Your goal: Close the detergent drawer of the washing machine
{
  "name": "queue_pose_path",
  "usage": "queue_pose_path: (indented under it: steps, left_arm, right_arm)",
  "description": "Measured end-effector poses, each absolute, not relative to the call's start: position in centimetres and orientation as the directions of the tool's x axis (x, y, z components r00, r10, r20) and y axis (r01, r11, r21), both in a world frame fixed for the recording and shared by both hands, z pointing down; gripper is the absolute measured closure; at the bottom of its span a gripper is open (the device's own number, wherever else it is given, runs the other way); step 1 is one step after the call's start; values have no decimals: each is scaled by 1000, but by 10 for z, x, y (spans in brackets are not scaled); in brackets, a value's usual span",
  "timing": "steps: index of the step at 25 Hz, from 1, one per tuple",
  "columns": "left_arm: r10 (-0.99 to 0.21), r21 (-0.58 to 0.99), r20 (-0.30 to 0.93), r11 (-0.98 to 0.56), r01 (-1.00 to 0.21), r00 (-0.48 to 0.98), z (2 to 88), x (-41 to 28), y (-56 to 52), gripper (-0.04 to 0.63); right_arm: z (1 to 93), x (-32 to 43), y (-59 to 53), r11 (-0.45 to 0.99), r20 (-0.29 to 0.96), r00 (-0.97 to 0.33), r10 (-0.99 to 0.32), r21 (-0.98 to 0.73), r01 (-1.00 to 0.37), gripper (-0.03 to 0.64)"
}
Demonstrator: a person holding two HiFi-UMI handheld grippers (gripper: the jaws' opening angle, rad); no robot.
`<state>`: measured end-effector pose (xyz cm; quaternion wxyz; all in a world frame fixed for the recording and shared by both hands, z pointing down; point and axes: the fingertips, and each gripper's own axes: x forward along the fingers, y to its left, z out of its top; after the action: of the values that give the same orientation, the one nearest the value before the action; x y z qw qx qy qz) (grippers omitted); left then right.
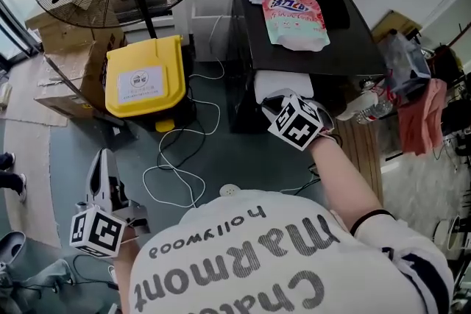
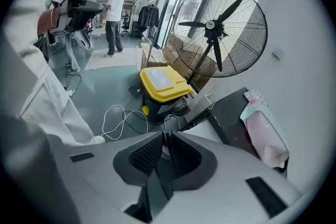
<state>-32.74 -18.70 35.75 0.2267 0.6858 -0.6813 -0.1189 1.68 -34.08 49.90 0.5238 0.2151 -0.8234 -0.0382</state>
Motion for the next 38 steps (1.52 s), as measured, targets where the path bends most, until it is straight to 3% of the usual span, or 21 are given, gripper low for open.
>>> queue_pose_path:
  steps: [38]
  left_arm:
    - [-986, 450, 166, 102, -887, -29, 358, -340, -187, 588]
  right_arm:
    - [501, 9, -392, 874, 815, -355, -459, 341, -348, 532]
